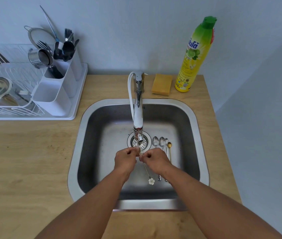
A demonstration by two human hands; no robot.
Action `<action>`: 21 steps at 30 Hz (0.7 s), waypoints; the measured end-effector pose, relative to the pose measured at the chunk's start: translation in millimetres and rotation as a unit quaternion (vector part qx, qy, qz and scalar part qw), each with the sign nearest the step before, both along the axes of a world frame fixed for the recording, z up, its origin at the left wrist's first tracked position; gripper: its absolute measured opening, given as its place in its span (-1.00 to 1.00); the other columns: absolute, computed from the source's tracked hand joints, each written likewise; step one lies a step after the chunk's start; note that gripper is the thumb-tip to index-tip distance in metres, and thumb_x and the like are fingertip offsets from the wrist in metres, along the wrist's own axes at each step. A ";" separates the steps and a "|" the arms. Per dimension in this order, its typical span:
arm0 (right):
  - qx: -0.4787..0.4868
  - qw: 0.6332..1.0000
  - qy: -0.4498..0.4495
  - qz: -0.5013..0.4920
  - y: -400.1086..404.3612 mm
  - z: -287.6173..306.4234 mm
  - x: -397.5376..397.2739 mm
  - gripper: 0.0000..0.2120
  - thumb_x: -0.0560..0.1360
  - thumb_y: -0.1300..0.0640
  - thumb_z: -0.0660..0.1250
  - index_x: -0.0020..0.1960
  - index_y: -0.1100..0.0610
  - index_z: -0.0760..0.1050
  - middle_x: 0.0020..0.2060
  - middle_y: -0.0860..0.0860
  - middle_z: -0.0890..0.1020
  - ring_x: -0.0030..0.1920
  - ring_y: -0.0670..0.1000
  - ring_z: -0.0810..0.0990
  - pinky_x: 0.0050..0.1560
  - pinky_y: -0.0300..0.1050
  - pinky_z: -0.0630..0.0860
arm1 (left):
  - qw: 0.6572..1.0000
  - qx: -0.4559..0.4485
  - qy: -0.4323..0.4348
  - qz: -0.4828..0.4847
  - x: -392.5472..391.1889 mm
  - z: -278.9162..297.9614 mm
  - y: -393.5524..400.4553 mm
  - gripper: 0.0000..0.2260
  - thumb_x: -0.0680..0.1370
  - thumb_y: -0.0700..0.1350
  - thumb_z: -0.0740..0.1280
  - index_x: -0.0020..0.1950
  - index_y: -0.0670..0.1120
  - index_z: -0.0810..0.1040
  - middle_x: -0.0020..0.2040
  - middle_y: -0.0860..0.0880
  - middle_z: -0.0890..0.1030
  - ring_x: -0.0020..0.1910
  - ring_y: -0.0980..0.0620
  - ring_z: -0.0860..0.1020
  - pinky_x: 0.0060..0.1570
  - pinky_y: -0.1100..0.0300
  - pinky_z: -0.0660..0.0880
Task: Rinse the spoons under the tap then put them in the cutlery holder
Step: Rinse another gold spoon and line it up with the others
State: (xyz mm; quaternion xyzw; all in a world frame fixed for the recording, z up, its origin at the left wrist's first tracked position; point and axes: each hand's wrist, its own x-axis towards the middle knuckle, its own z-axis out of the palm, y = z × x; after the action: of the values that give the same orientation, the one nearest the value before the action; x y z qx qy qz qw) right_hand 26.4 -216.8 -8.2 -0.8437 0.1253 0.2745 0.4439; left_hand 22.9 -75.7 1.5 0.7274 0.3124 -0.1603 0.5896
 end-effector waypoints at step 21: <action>-0.024 0.999 -0.034 0.017 -1.5 1.8 0.8 -0.73 0.53 -0.09 0.43 -0.34 -0.16 0.64 -0.34 -0.18 0.69 -0.22 -0.10 0.67 -0.09 -0.05 0.63 | 0.999 -0.025 -0.011 -0.034 3.1 -8.7 2.9 -0.81 0.67 -0.11 0.33 -0.06 0.02 0.72 -0.20 0.12 0.71 -0.22 0.12 0.56 -0.22 0.23 0.49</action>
State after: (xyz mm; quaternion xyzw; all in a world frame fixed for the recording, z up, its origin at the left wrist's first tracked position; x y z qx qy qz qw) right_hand 27.2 -218.3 -6.4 -0.8650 0.1028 0.2500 0.4228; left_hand 26.0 -72.8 -7.2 0.7244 0.2768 -0.1795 0.6053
